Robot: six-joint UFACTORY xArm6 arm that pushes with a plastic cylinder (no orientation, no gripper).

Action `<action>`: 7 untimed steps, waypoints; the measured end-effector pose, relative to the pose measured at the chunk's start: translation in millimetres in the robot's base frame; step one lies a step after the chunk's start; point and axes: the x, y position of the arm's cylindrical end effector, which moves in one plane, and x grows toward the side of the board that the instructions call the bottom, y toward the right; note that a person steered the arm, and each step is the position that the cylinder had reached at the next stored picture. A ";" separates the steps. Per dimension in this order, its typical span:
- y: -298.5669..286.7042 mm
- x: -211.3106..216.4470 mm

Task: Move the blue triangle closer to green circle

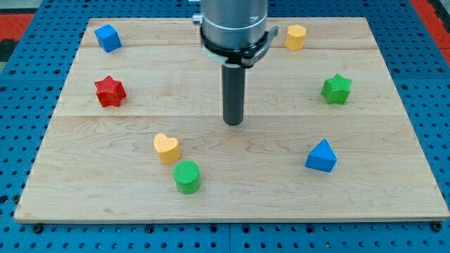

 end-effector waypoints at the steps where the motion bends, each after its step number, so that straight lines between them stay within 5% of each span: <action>1: 8.1 -13.6; 2: 59.5 -36.1; 4: 150.4 31.3; 5: 142.4 86.3; 7: -21.8 72.3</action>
